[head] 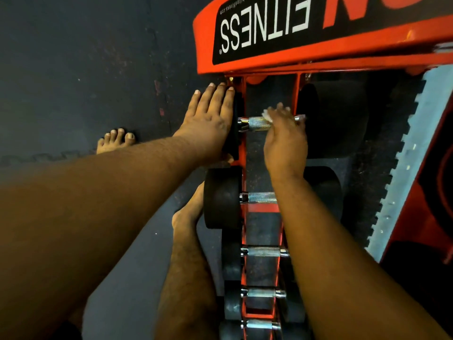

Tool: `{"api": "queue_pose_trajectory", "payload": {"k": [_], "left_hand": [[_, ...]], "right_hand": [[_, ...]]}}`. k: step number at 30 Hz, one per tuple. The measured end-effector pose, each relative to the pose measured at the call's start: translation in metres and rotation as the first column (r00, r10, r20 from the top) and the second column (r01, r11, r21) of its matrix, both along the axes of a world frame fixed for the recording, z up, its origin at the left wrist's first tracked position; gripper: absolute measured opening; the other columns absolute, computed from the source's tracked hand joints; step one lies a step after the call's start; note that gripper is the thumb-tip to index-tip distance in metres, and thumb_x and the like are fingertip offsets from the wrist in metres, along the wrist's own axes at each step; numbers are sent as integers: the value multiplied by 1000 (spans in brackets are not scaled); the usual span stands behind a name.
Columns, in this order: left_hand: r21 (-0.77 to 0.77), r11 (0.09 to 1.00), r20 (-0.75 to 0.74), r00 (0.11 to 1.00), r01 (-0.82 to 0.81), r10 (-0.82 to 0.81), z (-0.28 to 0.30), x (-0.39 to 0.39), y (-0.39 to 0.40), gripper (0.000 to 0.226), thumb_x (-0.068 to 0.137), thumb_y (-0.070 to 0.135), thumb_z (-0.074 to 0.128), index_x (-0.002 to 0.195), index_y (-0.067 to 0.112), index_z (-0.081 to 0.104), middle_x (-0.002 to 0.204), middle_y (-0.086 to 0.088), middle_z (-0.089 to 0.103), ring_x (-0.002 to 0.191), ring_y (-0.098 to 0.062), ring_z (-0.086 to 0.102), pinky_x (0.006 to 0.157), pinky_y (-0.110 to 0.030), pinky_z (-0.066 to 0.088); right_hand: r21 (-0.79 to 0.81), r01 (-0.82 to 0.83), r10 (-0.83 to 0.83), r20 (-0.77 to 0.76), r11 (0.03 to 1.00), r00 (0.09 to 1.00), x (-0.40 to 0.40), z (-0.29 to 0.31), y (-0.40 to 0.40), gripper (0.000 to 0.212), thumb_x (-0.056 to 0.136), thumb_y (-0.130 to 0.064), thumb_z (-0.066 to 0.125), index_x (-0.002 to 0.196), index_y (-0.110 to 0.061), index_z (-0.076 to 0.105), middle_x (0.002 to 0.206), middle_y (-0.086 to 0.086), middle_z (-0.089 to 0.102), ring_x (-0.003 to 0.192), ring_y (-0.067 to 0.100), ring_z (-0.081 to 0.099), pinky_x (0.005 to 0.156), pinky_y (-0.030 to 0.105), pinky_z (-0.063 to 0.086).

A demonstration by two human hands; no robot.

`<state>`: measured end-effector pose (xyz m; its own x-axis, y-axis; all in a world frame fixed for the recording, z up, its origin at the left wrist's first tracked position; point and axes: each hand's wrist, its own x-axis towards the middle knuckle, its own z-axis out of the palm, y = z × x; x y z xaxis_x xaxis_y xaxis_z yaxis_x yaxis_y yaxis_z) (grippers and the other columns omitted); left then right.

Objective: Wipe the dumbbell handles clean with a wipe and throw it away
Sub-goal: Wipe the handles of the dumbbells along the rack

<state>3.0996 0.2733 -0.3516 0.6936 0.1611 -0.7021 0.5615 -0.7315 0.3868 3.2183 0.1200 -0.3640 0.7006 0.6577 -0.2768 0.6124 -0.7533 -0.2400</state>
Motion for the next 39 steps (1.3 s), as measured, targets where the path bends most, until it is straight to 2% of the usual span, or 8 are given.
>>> {"api": "queue_pose_trajectory", "payload": {"k": [4, 8, 13, 18, 21, 32, 35, 39], "left_hand": [[-7, 1000, 2, 1000, -10, 10, 1, 0, -1, 144, 72, 61, 82, 157, 5, -19, 168, -19, -13, 155, -36, -15, 125, -53, -8], [6, 1000, 10, 1000, -17, 17, 0, -1, 0, 145, 71, 62, 83, 157, 5, -19, 168, -19, -12, 155, -35, -15, 126, -53, -7], [23, 999, 27, 999, -26, 25, -1, -1, -2, 147, 69, 64, 83, 158, 5, -17, 169, -18, -10, 156, -34, -13, 126, -51, -7], [45, 998, 44, 998, -40, 38, 0, -1, -3, 150, 64, 68, 84, 159, 5, -14, 169, -17, -7, 156, -33, -10, 126, -50, -5], [53, 997, 50, 997, -57, 55, -1, -1, -4, 152, 62, 68, 85, 159, 5, -14, 170, -14, -8, 157, -31, -10, 126, -47, -7], [15, 998, 101, 993, -64, 62, 4, -7, -2, 149, 65, 64, 85, 160, 6, -13, 170, -14, -7, 157, -29, -10, 126, -45, -8], [5, 994, 178, 978, -107, 104, 3, -15, -4, 145, 65, 62, 86, 161, 7, -7, 170, -14, -4, 157, -28, -7, 127, -44, -8], [25, 993, 306, 946, -118, 105, 7, -37, -27, 118, 86, 48, 75, 162, 6, -4, 170, -14, -8, 157, -27, -12, 126, -42, -10]], "right_hand": [[-386, -349, 396, 45, 854, 917, -21, -12, -23, 84, 91, -12, 52, 160, -8, 5, 167, 18, 1, 155, 34, -3, 123, 56, -2], [-457, -188, 286, 156, 870, 945, -16, -7, -38, 96, 91, -20, 61, 159, -4, -6, 166, 22, -8, 154, 35, -8, 125, 52, 4], [-397, -460, 522, 57, 794, 851, -40, -18, -26, 88, 94, -18, 55, 159, -3, -3, 166, 22, -6, 154, 36, -6, 125, 54, 2], [-467, -225, 309, 111, 855, 944, -16, -11, -39, 101, 88, -26, 66, 159, -2, -3, 166, 23, -4, 154, 37, -4, 124, 55, 9], [-427, -414, 475, 43, 804, 879, -25, -13, -32, 87, 94, -18, 51, 158, -2, -4, 166, 23, -5, 154, 38, -6, 124, 56, 3], [-286, -557, 582, 2, 780, 813, -18, -3, -12, 60, 94, -14, 40, 153, -14, 37, 158, 6, 40, 150, 23, 30, 121, 56, 19], [-213, -500, 519, 41, 839, 854, -25, 6, -32, 45, 96, -18, 54, 141, -18, 55, 147, 3, 55, 144, 23, 41, 118, 55, 27], [-151, -301, 301, -19, 942, 953, -46, 19, -73, 50, 93, -24, 35, 133, -16, 64, 137, 4, 63, 137, 27, 50, 115, 53, 33]]}}
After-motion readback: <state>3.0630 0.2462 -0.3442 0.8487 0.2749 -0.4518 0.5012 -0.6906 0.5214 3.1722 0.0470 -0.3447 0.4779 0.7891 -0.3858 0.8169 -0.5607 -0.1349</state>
